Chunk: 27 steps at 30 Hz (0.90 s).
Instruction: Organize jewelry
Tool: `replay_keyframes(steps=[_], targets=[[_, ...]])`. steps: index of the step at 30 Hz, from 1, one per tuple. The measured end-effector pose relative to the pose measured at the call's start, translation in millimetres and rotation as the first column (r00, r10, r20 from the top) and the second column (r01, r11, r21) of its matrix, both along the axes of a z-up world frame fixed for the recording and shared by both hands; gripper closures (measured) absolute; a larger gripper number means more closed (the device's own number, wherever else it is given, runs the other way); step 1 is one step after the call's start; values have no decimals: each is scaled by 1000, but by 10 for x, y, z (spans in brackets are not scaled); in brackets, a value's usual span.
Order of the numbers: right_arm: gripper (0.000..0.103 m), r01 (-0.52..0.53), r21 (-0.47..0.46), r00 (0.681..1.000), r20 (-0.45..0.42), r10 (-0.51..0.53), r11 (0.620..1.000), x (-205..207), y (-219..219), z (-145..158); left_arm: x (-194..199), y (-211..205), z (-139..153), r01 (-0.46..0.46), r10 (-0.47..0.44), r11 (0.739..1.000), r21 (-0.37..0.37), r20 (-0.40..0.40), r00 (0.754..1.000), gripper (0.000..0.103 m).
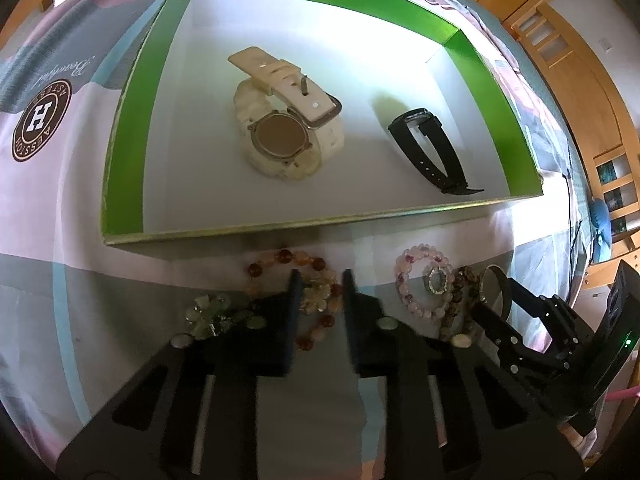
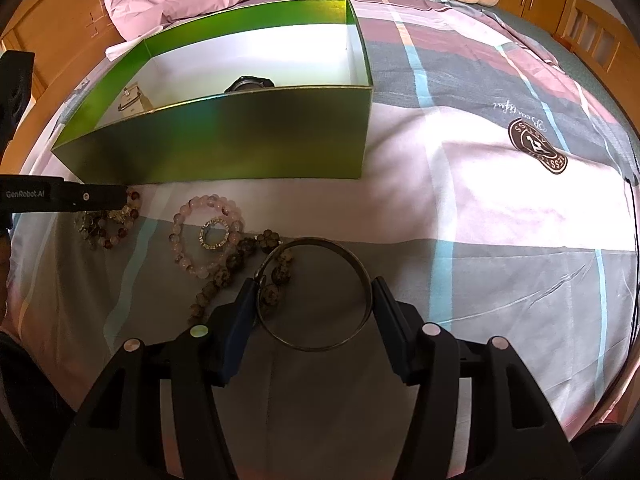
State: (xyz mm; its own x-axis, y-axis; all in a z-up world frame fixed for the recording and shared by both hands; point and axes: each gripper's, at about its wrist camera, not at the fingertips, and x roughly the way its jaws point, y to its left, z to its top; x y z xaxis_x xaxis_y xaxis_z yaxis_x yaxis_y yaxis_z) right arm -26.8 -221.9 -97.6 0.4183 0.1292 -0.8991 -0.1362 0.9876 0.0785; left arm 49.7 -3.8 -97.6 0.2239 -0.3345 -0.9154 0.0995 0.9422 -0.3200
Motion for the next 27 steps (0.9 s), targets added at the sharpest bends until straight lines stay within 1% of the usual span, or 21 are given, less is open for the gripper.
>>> replay_keyframes(steps=[5,10,12,13,16,18,19,20,21,23,27], targets=[[46,4,-1,1000,8,-4,1000,-11,-6,6,-15,-3,33,1,-1,1000,2,11,1000,89],[46,-1,-10,999,46,1,1000,-26,-15,122,-81,-11,197,19,-18,1000,-14,56,998,90],[46,-1,18,998,63,0,1000,-29,-36,228,-129,-28,337,40,-37,999,-24,99,994,90],[46,-5,41,997,77,2,999,-27,-46,313,-165,-35,460,55,-50,998,-37,136,990,90],[46,-21,82,991,137,10,996,43,-35,583,-165,-20,809,83,-60,993,-83,243,968,90],[46,-31,98,984,180,13,995,148,-5,749,-85,11,981,64,-40,996,-69,307,951,90],[46,-34,95,979,205,14,995,235,32,840,-22,33,1050,42,-27,999,-35,349,937,89],[46,-37,93,975,219,16,995,279,60,881,33,41,1071,29,-23,1000,-11,368,929,89],[46,-52,89,970,243,29,995,386,126,934,106,48,1061,18,-18,1000,2,370,929,89],[46,-68,79,966,253,46,995,569,229,926,301,63,947,-5,4,1000,2,326,945,89],[46,-51,38,976,212,42,998,909,378,722,473,37,742,-34,19,998,45,294,956,89]])
